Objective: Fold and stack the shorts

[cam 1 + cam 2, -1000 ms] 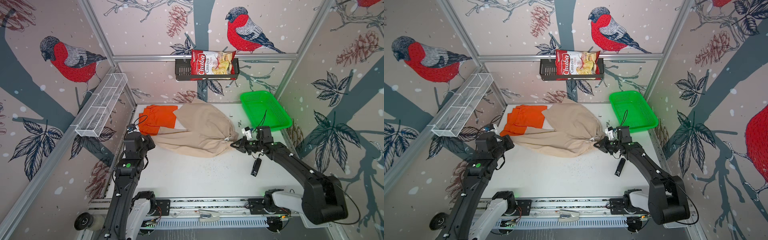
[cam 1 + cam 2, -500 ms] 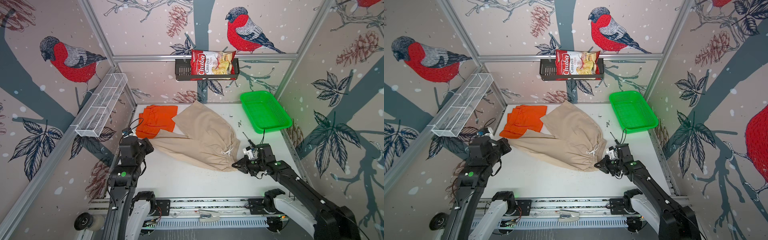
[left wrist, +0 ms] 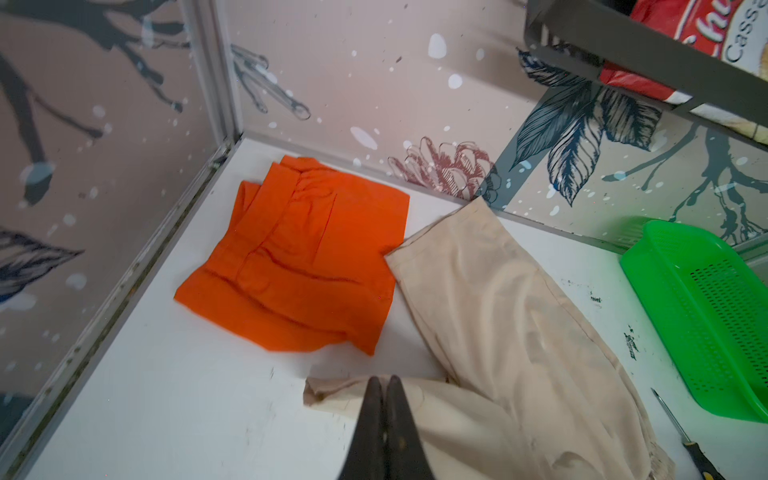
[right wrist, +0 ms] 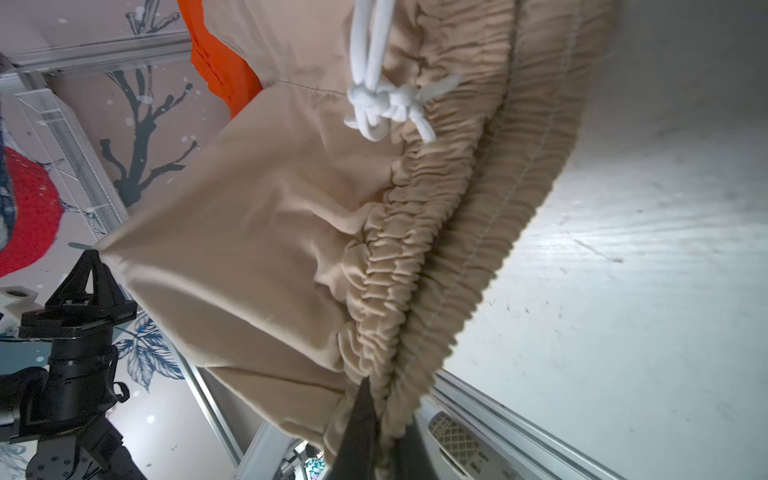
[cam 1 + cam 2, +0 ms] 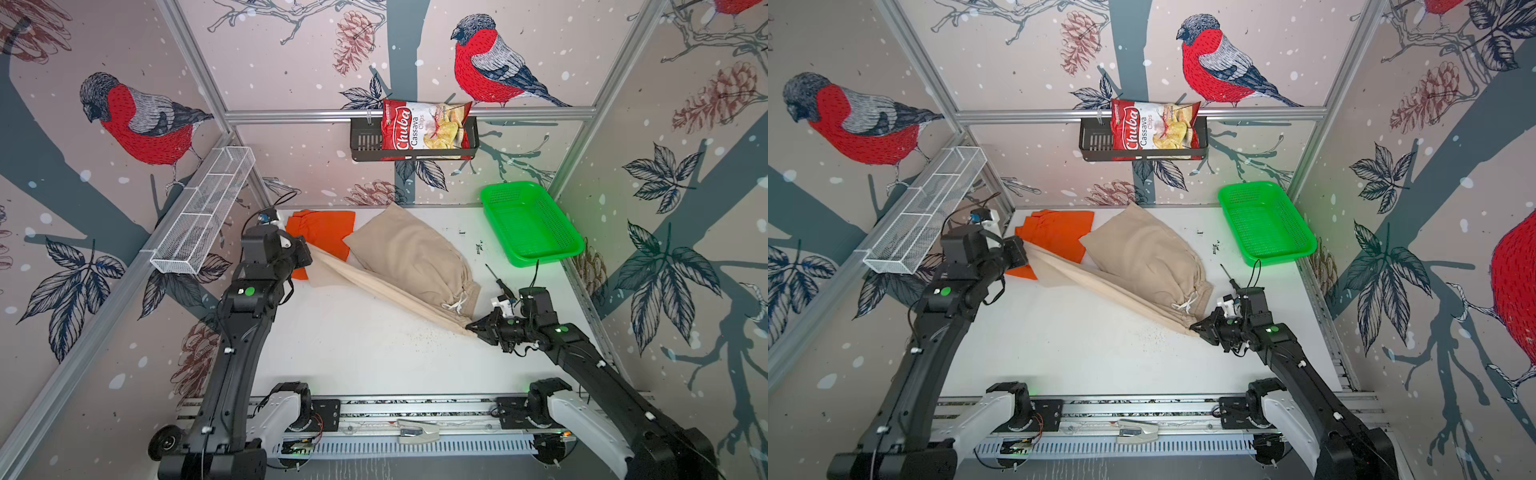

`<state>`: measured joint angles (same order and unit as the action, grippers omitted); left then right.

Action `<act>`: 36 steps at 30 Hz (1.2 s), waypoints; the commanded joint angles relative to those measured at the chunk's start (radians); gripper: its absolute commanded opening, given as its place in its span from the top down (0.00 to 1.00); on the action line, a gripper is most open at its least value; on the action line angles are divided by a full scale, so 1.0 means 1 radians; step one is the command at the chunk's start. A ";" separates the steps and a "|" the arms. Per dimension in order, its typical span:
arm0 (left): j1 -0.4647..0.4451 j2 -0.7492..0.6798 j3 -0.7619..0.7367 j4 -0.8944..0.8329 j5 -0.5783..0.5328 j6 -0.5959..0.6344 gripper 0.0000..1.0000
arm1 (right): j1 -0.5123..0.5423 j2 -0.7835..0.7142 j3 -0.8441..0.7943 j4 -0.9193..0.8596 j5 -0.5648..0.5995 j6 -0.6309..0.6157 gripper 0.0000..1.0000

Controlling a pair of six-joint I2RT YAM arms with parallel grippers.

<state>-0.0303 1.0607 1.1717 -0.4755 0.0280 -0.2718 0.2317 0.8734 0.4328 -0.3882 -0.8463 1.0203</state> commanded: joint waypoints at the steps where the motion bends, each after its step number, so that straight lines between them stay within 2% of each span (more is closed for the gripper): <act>1: -0.040 0.094 0.071 0.169 -0.040 0.088 1.00 | -0.021 0.026 0.024 0.021 -0.029 0.002 0.95; 7: -0.082 0.316 0.243 0.269 -0.022 0.112 1.00 | -0.051 0.097 0.072 0.067 -0.054 0.003 0.96; 13: -0.099 0.497 0.427 0.282 -0.022 0.157 1.00 | -0.087 0.195 0.143 0.057 -0.070 -0.041 0.96; 36: -0.115 0.854 0.780 0.353 0.006 0.190 1.00 | -0.173 0.365 0.251 0.023 -0.081 -0.115 0.96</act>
<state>-0.1501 1.8950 1.9125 -0.2676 0.1059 -0.0978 0.0643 1.2285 0.6804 -0.3141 -0.9451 0.9360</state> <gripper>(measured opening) 0.048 0.084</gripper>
